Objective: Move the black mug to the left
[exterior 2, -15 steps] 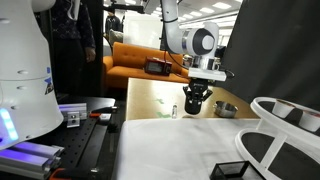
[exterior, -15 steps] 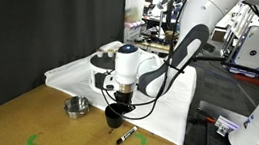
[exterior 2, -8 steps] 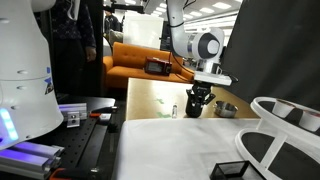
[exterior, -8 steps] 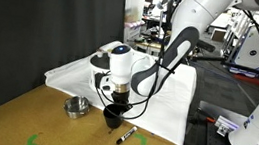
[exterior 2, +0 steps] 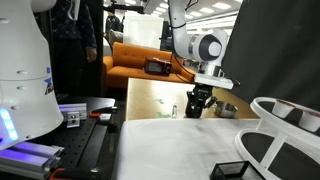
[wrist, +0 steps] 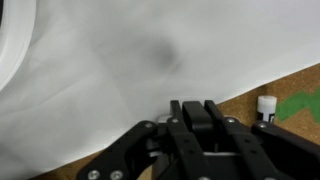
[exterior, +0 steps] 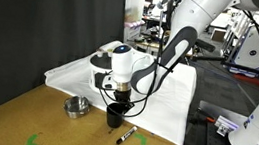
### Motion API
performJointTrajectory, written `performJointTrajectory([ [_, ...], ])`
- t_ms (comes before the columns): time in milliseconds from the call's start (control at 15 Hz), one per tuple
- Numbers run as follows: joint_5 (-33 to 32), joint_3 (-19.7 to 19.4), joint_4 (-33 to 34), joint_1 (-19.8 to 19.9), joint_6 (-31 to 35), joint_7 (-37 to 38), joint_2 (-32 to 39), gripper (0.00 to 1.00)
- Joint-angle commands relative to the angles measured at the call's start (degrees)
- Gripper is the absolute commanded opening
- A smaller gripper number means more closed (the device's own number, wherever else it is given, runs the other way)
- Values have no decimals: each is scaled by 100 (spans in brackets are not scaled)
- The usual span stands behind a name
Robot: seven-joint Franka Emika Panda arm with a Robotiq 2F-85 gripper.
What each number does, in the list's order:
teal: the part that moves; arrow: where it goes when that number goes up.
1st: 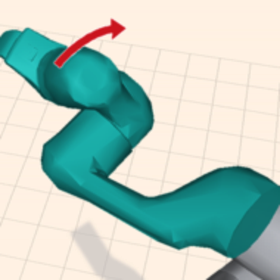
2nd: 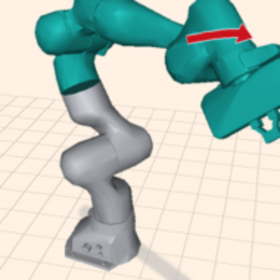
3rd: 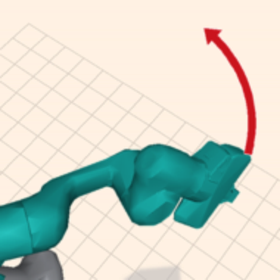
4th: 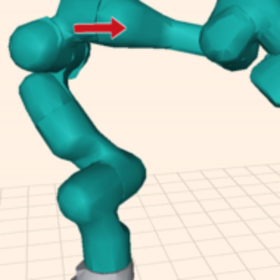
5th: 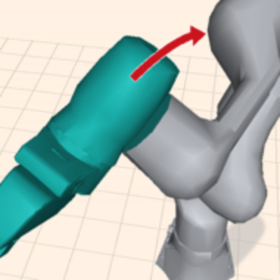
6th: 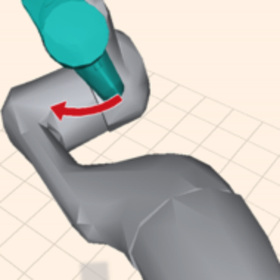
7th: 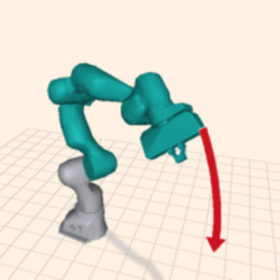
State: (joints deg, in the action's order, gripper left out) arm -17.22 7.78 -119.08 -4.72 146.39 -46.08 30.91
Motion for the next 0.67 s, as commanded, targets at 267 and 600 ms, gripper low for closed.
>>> performJointTrajectory([
  [267, -66, -146, -145, 158, -22, 136, 1, 89],
  [600, 4, -233, -524, 169, -437, 700, -501, 100],
])
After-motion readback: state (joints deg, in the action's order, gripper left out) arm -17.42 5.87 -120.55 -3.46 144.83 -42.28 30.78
